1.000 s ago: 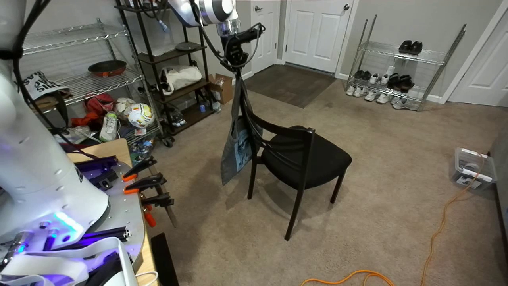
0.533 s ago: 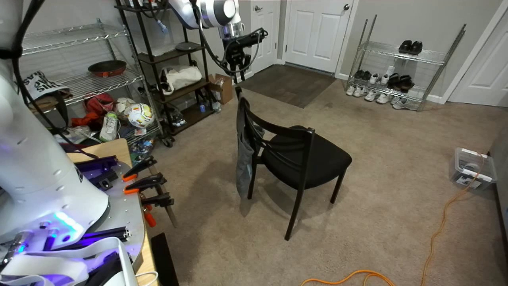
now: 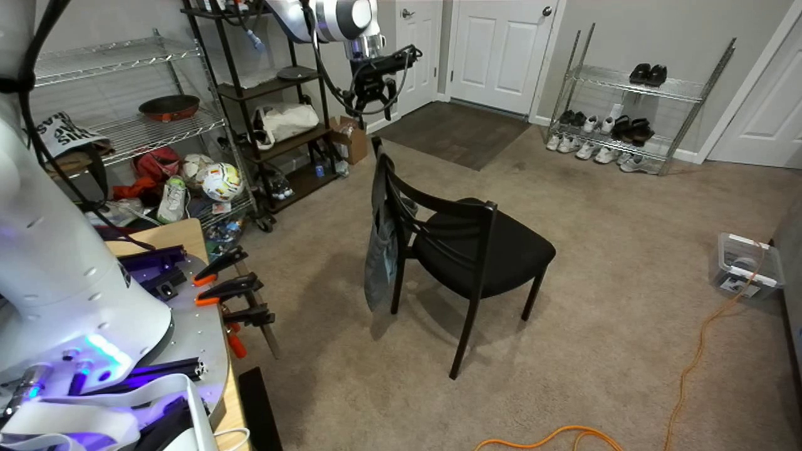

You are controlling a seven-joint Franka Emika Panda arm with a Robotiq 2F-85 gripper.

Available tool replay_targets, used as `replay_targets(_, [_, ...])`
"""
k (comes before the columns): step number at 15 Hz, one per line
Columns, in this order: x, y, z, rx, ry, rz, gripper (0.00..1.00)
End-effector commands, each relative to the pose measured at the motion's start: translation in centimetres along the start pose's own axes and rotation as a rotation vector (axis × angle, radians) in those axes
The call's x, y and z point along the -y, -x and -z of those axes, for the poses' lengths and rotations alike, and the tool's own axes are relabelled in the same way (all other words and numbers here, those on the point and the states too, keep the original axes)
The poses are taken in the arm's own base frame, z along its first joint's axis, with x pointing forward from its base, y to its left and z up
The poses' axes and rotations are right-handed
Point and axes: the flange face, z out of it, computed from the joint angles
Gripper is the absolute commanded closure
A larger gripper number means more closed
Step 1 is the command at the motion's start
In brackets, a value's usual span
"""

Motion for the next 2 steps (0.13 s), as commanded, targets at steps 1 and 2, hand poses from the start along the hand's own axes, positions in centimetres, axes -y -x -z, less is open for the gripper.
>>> replay_targets(1, [0.79,0.42,0.72,-0.029,0.001,-0.003,0.0])
replay_targets(2, [0.85,0.31,0.74,-0.029,0.007,0.002,0.0])
